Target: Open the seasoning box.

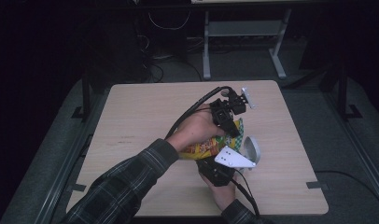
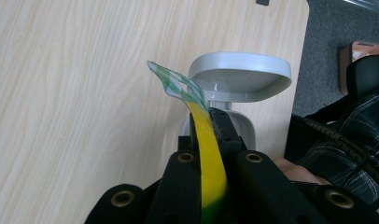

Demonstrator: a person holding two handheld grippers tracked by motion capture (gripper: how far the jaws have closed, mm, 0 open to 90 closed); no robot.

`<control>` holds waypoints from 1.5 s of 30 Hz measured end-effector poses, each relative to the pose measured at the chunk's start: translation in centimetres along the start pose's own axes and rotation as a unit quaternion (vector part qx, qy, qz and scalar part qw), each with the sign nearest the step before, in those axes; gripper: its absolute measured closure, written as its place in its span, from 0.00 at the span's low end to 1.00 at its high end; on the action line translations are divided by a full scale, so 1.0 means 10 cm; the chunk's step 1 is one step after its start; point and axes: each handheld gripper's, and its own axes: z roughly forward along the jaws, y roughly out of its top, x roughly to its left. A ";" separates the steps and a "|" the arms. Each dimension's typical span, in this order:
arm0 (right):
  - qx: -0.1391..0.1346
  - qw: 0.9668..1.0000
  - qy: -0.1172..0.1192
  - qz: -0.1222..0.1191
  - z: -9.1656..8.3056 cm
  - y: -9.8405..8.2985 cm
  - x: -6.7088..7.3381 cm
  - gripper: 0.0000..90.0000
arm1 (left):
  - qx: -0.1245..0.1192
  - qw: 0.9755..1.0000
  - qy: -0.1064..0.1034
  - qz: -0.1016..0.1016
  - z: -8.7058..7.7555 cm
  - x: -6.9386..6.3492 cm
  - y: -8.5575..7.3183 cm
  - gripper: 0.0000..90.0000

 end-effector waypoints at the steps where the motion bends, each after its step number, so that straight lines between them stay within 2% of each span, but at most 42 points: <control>1: 0.000 1.000 0.000 0.000 0.00 0.00 0.00 1.00 | 0.000 1.000 0.000 0.001 0.00 0.00 0.00 1.00; 27: -0.006 1.000 0.002 0.009 -0.02 0.01 -0.02 1.00 | 0.010 1.000 0.003 0.004 0.03 -0.03 0.07 1.00; 45: -0.006 1.000 0.000 0.007 -0.03 0.01 -0.02 1.00 | 0.011 1.000 0.004 0.003 0.04 -0.03 0.08 1.00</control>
